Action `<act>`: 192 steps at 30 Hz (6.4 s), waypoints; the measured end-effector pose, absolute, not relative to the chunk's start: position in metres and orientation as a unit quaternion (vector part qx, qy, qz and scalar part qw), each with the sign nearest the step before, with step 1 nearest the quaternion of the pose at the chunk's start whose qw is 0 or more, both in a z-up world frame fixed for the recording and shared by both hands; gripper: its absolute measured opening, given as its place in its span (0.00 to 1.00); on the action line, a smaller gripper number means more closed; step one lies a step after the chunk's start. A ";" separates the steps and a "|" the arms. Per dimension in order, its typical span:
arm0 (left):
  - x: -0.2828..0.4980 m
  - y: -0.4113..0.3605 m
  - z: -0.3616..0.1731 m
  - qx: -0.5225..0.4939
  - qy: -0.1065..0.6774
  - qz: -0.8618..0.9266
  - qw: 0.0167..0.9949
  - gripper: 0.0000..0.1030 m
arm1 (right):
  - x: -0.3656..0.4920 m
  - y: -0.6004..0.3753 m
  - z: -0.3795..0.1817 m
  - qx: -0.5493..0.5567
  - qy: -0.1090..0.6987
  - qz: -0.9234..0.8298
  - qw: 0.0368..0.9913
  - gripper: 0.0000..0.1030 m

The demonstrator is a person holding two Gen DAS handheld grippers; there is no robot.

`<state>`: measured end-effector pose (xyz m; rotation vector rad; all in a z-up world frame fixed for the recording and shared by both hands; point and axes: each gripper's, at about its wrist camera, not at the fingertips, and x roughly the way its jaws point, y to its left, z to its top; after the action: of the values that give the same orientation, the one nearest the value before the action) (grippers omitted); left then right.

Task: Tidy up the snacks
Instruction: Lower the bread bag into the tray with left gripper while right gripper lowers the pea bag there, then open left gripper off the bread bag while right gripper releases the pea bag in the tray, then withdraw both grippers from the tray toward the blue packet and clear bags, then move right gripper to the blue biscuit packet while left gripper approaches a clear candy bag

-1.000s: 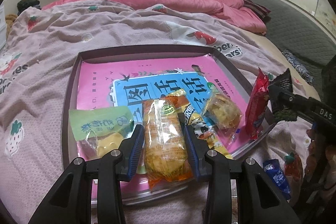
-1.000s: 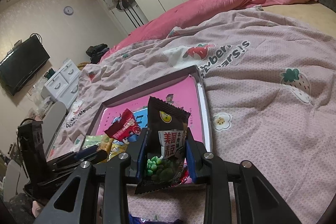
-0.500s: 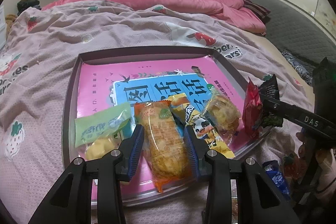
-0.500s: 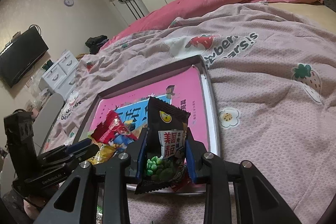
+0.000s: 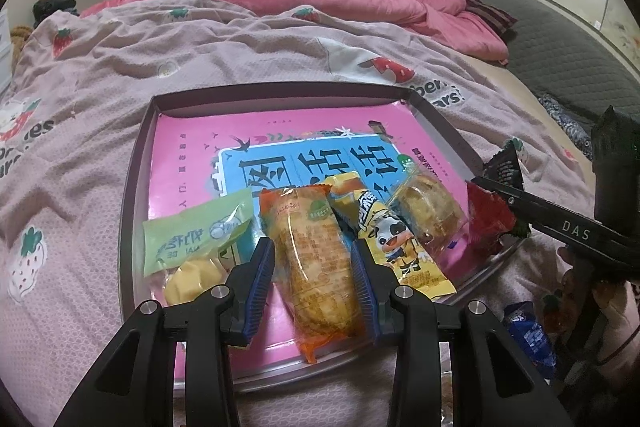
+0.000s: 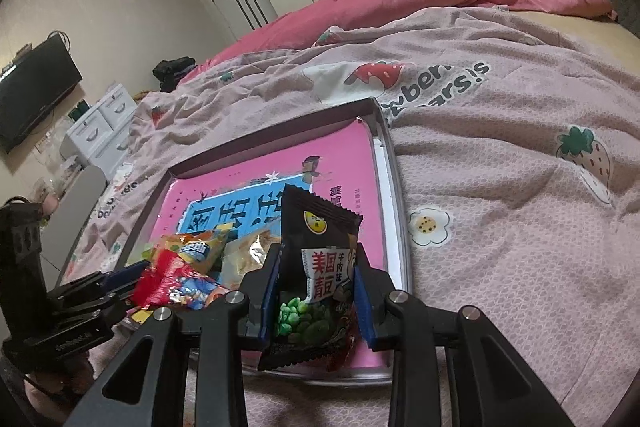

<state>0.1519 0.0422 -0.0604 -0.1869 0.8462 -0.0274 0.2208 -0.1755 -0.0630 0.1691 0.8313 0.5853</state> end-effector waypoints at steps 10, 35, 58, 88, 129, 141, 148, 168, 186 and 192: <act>0.152 0.043 -0.062 -0.090 0.411 -0.013 0.907 0.40 | 0.218 -0.173 -0.064 0.070 0.400 0.276 0.871 0.32; 0.150 0.046 -0.060 -0.093 0.411 -0.012 0.907 0.40 | 0.221 -0.179 -0.062 0.071 0.398 0.266 0.875 0.35; 0.146 0.049 -0.051 -0.108 0.409 -0.015 0.906 0.40 | 0.219 -0.184 -0.057 0.079 0.392 0.265 0.877 0.44; 0.138 0.055 -0.033 -0.120 0.399 -0.016 0.909 0.51 | 0.211 -0.179 -0.059 0.085 0.409 0.287 0.862 0.49; 0.103 0.022 -0.007 -0.088 0.397 -0.064 0.911 0.59 | 0.176 -0.187 -0.028 0.066 0.383 0.295 0.873 0.55; 0.096 -0.001 -0.015 -0.063 0.417 -0.091 0.902 0.59 | 0.167 -0.190 -0.023 0.066 0.381 0.294 0.874 0.55; 0.094 -0.008 -0.022 -0.060 0.432 -0.104 0.894 0.59 | 0.161 -0.191 -0.021 0.066 0.384 0.293 0.873 0.55; 0.095 -0.030 -0.046 -0.049 0.472 -0.134 0.870 0.62 | 0.139 -0.202 -0.023 0.061 0.413 0.268 0.868 0.56; 0.105 -0.032 -0.061 -0.061 0.487 -0.124 0.863 0.62 | 0.120 -0.201 -0.048 0.058 0.491 0.272 0.826 0.56; 0.107 -0.032 -0.062 -0.062 0.488 -0.122 0.862 0.62 | 0.117 -0.195 -0.056 0.039 0.507 0.271 0.817 0.56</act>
<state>0.1070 -0.0316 -0.0620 -0.1309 1.0234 -0.2565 0.1167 -0.1949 -0.0559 0.0842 1.0811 0.5784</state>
